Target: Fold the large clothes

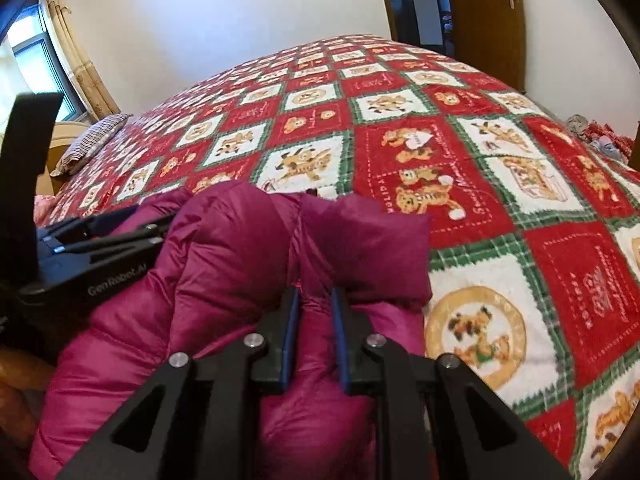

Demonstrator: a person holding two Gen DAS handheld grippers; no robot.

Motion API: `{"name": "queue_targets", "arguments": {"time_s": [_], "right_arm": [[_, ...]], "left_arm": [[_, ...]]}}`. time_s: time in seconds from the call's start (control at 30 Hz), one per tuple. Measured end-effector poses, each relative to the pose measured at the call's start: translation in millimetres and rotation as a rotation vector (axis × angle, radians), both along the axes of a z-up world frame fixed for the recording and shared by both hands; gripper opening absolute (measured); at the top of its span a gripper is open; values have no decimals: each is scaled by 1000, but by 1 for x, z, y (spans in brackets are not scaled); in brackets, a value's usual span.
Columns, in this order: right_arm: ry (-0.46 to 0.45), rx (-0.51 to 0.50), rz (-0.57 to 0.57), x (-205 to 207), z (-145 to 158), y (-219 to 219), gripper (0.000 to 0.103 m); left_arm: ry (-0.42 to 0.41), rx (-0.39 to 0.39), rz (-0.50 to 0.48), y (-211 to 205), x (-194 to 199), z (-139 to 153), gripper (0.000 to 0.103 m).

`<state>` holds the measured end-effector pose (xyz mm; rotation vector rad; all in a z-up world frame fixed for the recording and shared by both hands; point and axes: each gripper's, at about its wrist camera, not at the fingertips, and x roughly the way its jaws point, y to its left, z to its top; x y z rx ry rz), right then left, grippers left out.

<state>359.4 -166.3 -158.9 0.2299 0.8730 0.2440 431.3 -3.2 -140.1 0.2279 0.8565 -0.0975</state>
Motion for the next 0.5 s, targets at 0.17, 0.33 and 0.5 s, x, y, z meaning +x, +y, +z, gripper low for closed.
{"name": "queue_targets", "arguments": {"time_s": [0.17,0.33,0.5], "right_arm": [[6,20,2,1,-1,-2,18],[29,8,21,-8,5,-5,18],[58,39,52,-22,18,-22,20]], "left_arm": [[-8,4,2,-2,-1,-3,64],[0,-11,-35,2,-5,1,64],[13,-124,-106,27,-16,26,64]]}}
